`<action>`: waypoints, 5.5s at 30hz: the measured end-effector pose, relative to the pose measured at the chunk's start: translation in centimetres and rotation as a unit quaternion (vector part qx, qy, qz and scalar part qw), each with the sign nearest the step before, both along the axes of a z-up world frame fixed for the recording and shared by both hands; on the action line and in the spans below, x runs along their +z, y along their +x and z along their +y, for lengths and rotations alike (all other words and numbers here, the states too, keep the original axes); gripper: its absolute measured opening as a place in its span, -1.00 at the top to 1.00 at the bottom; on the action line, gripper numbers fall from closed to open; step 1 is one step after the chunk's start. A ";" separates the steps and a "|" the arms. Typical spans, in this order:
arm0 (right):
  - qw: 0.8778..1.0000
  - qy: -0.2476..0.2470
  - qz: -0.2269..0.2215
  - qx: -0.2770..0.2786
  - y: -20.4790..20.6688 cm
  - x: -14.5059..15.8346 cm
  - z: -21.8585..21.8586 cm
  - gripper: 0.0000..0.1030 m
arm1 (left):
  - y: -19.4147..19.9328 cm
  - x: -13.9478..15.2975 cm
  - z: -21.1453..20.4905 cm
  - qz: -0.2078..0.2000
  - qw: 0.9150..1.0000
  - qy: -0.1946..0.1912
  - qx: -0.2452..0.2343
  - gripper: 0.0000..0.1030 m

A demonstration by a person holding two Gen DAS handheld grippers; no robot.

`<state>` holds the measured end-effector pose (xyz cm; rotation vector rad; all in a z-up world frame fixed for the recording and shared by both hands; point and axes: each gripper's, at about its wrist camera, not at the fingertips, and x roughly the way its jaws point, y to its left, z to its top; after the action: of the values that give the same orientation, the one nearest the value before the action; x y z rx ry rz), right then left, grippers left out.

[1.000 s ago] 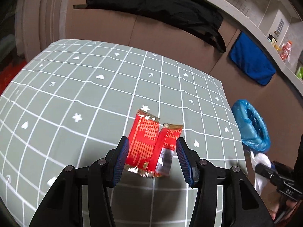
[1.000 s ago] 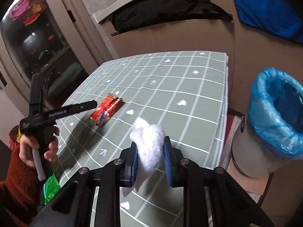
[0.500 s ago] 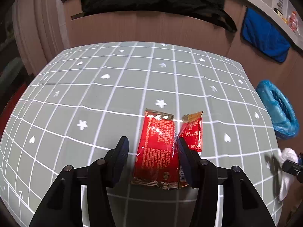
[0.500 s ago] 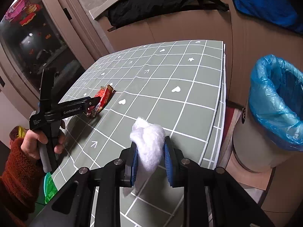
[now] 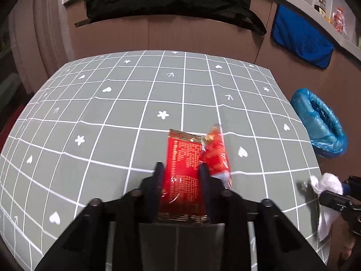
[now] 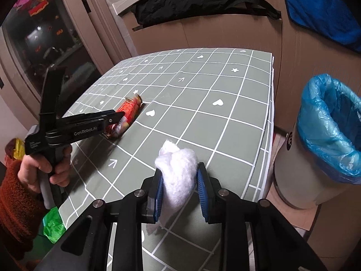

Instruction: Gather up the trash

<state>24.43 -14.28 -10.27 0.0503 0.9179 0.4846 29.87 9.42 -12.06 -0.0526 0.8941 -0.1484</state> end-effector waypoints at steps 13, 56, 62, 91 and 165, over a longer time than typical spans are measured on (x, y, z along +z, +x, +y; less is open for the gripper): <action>1.000 0.005 -0.019 0.020 -0.5 1.8 0.8 0.52 | -4.7 5.1 2.8 -0.075 0.996 -0.027 0.032 0.85; 0.972 0.011 -0.198 -0.125 3.1 12.4 -15.1 0.55 | 0.7 16.9 -16.6 -0.211 0.967 -0.101 -0.097 0.86; 0.950 -0.011 -0.224 -0.216 2.7 14.0 -22.6 0.55 | 3.7 16.0 -24.8 -0.195 0.960 -0.127 -0.153 0.86; 0.950 -0.009 -0.146 -0.276 8.5 5.0 -29.1 0.55 | 9.3 5.1 -33.6 -0.110 0.969 -0.121 -0.183 0.85; 0.948 -0.054 -0.210 -0.232 -21.7 9.4 -10.8 -0.66 | -25.0 11.7 -13.8 -0.181 0.982 0.011 -0.056 -0.39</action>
<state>2.76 -25.10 -0.90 0.0590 0.4856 -0.0012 4.85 -4.36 -0.33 0.0448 0.5338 -0.2437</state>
